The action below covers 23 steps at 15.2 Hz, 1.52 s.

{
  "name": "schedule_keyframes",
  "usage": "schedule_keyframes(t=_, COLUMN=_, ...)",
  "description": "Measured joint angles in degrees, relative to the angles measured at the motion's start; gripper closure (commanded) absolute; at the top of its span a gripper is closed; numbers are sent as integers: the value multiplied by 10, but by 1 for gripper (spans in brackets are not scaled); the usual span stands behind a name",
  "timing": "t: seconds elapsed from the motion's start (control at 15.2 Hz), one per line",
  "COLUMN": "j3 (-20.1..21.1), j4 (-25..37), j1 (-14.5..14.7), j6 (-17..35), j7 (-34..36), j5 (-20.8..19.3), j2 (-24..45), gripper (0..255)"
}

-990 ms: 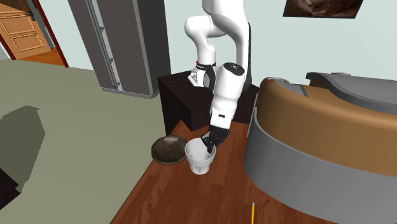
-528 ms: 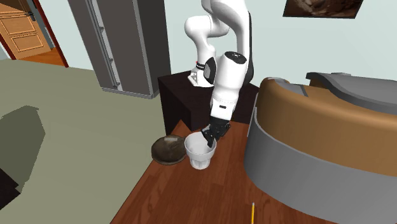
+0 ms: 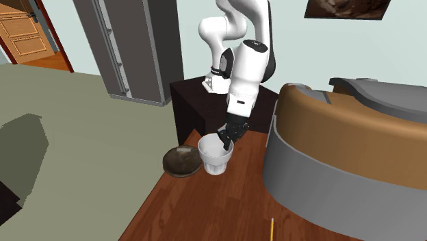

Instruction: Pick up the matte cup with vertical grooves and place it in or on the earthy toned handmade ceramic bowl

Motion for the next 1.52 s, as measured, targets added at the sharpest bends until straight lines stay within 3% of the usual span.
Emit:
schedule_keyframes(t=0.46, j3=-4, j4=-2, j1=3, j6=-48, j7=-6, j5=-4, j2=-51, gripper=255)
schedule_keyframes(t=1.25, j3=-72, j4=-116, j1=-79, j6=-33, j7=-132, j5=-36, j2=-173, gripper=255)
schedule_keyframes(t=1.52, j3=-77, j4=-128, j1=-89, j6=-5, j7=-146, j5=-33, j2=-159, gripper=255)
